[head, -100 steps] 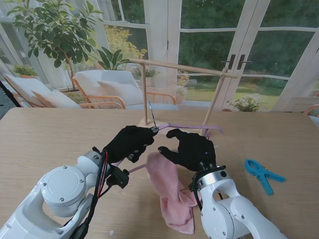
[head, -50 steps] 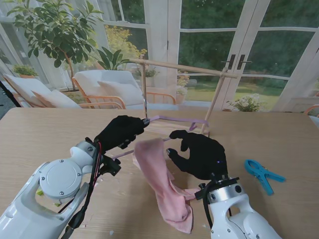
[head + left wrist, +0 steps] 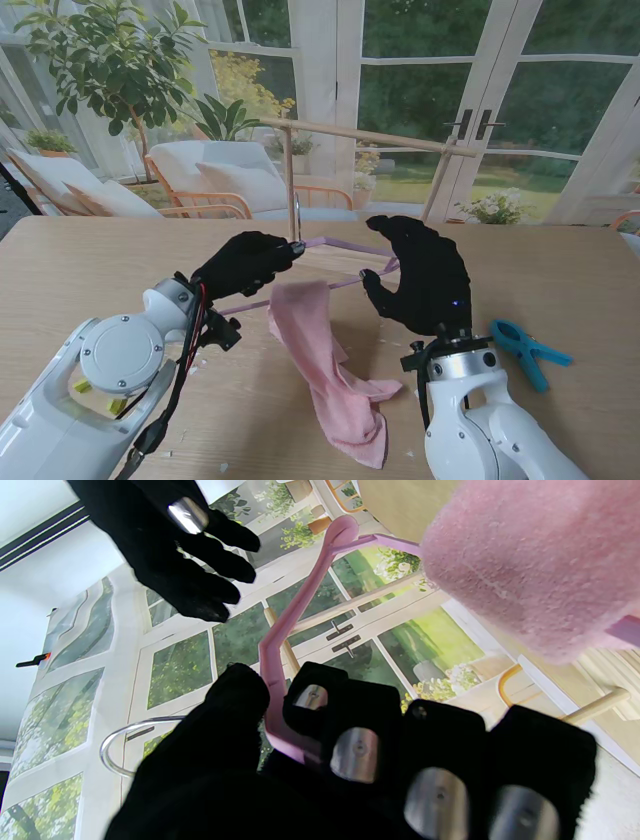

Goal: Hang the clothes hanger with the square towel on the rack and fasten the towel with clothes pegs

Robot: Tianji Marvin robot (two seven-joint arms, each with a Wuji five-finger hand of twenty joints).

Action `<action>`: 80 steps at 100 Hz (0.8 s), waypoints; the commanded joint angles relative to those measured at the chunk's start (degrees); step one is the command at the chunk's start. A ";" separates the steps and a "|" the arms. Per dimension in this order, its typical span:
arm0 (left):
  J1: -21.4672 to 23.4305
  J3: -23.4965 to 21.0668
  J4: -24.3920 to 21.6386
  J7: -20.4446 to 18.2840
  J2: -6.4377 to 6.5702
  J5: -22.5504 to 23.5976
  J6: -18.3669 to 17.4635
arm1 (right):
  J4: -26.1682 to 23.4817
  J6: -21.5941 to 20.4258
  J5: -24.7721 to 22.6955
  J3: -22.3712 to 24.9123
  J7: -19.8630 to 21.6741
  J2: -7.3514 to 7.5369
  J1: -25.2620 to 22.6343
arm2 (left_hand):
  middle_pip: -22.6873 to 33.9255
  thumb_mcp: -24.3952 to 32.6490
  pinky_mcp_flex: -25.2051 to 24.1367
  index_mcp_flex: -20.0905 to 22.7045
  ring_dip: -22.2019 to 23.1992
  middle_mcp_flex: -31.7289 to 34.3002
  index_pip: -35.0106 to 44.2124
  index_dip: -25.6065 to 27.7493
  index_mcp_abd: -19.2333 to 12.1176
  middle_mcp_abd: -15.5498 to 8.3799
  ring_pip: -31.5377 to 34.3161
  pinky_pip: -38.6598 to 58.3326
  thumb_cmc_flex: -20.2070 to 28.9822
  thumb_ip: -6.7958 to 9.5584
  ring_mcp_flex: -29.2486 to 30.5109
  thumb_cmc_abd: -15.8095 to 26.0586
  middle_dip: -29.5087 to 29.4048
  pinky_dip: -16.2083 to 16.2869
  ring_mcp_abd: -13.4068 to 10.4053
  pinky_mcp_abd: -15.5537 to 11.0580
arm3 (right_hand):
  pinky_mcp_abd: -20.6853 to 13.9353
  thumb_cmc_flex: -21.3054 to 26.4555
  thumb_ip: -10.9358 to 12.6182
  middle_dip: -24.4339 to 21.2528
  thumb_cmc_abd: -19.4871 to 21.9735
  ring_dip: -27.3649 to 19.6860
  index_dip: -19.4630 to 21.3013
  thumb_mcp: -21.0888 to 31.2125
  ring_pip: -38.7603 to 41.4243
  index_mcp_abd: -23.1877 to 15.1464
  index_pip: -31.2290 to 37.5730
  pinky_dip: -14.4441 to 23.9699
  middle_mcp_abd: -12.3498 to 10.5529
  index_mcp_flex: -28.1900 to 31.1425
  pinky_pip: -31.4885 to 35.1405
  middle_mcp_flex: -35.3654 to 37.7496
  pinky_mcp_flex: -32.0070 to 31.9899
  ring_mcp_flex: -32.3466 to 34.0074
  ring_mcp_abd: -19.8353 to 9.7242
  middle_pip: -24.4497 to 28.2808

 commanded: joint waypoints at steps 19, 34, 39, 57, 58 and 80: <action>-2.47 0.33 -2.77 -0.35 -0.51 -1.29 2.76 | 0.89 0.81 0.21 -0.34 1.43 -0.58 -0.22 | 1.13 4.45 0.74 3.67 1.84 1.37 2.70 2.67 2.65 -2.15 6.23 17.35 0.27 1.68 1.38 1.33 1.00 3.51 0.21 1.56 | -0.14 -3.29 1.22 -0.28 -0.83 -0.72 0.12 -2.77 -0.71 3.02 -0.61 19.19 1.06 -2.61 -3.03 -2.76 -0.95 -3.00 -0.93 -0.44; -4.29 1.32 -3.25 0.69 -0.92 -1.34 5.44 | 0.55 0.19 -0.47 -0.09 -0.31 -0.63 -2.07 | 1.12 4.58 0.75 3.68 1.82 1.41 2.71 2.69 2.69 -2.20 6.24 17.35 0.30 1.67 1.38 1.38 1.00 3.52 0.19 1.46 | -0.49 -3.36 1.24 0.19 -0.59 -0.26 0.49 -3.63 0.29 3.08 -0.57 20.82 1.00 -3.77 -3.01 -5.67 -1.86 -5.65 -1.17 1.00; -4.87 1.82 -3.36 1.36 -1.13 -1.10 6.36 | 0.30 0.09 -1.07 -0.21 -1.38 -0.66 -2.82 | 1.11 4.59 0.75 3.68 1.82 1.42 2.71 2.70 2.69 -2.18 6.24 17.35 0.34 1.66 1.38 1.42 1.00 3.52 0.20 1.45 | 0.09 -3.69 1.27 0.54 -0.62 0.82 0.81 -3.72 2.49 3.11 -0.39 22.88 0.91 -3.78 -0.97 -5.78 -1.01 -5.18 -0.90 2.32; -6.82 3.37 -3.62 3.42 -1.84 -0.82 9.02 | -0.58 -1.51 -3.06 -1.21 -3.93 -0.51 -5.41 | 1.06 4.59 0.77 3.73 1.79 1.54 2.72 2.72 2.75 -2.17 6.23 17.35 0.45 1.63 1.38 1.44 0.96 3.53 0.18 1.39 | -0.90 -4.24 1.33 3.31 -0.78 6.48 4.45 -3.64 12.62 3.72 3.60 32.31 1.27 -1.64 12.99 -2.26 3.62 -1.24 0.17 9.69; -6.90 3.44 -3.64 3.51 -1.87 -0.83 9.14 | -0.61 -1.60 -3.15 -1.29 -3.92 -0.48 -5.52 | 1.06 4.59 0.77 3.73 1.79 1.54 2.72 2.72 2.75 -2.17 6.23 17.35 0.45 1.63 1.38 1.44 0.96 3.53 0.18 1.39 | -0.92 -4.25 1.33 3.43 -0.69 6.69 4.70 -3.67 13.04 3.86 3.86 32.62 1.32 -1.50 13.81 -2.05 3.80 -1.01 0.23 9.87; -7.75 4.21 -4.74 4.78 -2.33 -1.14 11.10 | 0.40 -1.16 -2.47 -2.53 1.37 0.24 -6.49 | 1.05 4.51 0.78 3.73 1.74 1.54 2.71 2.74 2.75 -2.18 6.22 17.35 0.43 1.60 1.39 1.48 0.94 3.53 0.08 1.32 | -0.59 -6.06 1.23 4.83 1.65 8.19 6.29 -6.84 15.77 6.21 5.98 33.03 2.84 1.97 20.82 2.48 7.03 3.70 1.84 10.21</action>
